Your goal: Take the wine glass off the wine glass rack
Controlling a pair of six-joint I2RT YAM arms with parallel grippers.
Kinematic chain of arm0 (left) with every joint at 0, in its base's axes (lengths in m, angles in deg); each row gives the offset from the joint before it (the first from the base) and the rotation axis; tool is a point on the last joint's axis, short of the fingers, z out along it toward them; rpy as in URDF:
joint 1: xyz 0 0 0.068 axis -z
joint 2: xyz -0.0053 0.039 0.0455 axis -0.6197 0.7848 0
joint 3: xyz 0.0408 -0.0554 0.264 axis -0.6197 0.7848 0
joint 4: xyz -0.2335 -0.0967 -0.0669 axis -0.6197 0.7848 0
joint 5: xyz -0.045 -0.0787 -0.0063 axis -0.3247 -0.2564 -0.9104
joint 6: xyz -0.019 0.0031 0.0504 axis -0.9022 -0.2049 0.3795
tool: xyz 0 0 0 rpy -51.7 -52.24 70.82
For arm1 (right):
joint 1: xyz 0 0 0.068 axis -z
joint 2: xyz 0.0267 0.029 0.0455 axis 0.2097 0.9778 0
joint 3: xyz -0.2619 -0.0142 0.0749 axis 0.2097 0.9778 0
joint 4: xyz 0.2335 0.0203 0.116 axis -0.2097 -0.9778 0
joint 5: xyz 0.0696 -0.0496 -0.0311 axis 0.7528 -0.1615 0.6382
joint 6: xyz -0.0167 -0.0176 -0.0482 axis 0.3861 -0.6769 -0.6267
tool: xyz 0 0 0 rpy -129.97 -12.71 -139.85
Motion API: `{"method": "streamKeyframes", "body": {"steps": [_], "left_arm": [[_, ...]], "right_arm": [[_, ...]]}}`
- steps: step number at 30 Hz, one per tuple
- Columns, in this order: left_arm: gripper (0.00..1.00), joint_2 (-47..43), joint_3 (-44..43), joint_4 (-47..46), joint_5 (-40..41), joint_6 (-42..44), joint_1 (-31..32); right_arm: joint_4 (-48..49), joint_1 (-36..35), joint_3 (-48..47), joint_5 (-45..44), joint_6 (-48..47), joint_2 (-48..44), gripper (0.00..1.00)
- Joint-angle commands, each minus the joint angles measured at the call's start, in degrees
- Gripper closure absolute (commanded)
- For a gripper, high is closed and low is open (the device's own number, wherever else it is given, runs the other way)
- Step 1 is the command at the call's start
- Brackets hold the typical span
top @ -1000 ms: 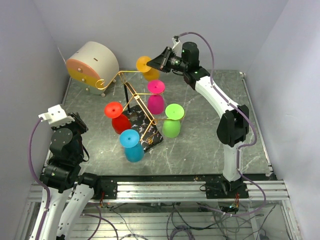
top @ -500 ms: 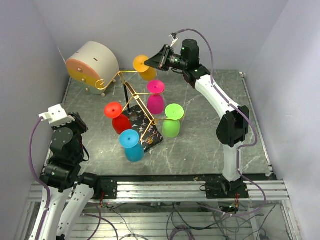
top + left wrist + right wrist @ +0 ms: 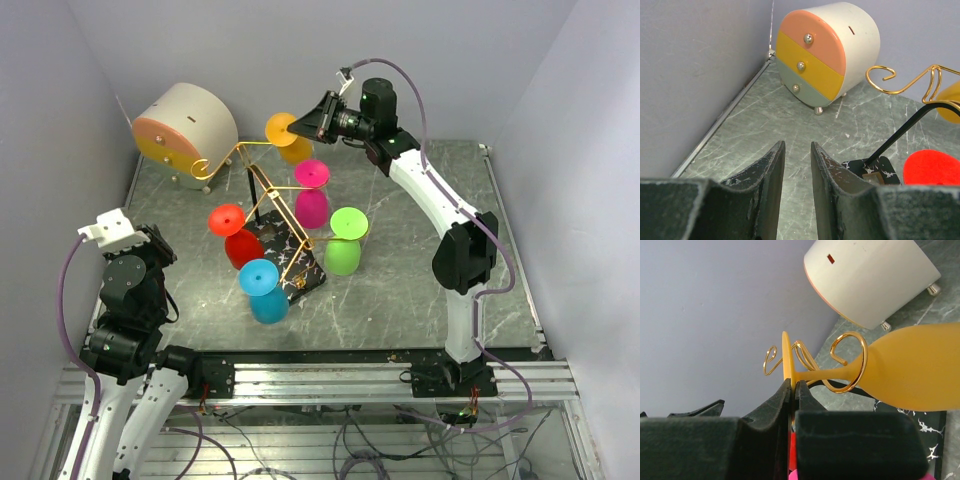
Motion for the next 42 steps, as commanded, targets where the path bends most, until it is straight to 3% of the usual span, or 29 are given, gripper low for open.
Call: {"method": "streamKeyframes", "body": {"steps": [1,28,37,40,42], "left_arm": [[0.61,-0.3,0.2,-1.8,-0.7,0.4,0.3],[0.62,0.3,0.2,-1.8,-0.8,0.4,0.3],[0.60,0.6,0.2,-2.1,-1.3,0.1,0.3],[0.50,1.1,0.4,-3.1,-3.1,-0.8,0.3],[0.27,2.2,0.4,-4.6,-7.2,-1.5,0.3]], "right_arm": [[1.1,-0.6,-0.5,0.3,-0.1,0.5,1.00],[7.2,-1.0,-13.3,4.9,3.1,11.2,1.00],[14.2,-1.0,-8.6,-3.9,-5.4,7.9,1.00],[13.9,-0.9,-7.3,-7.5,-11.6,5.2,1.00],[11.9,-0.7,-6.4,-10.5,-16.4,2.5,1.00]]}}
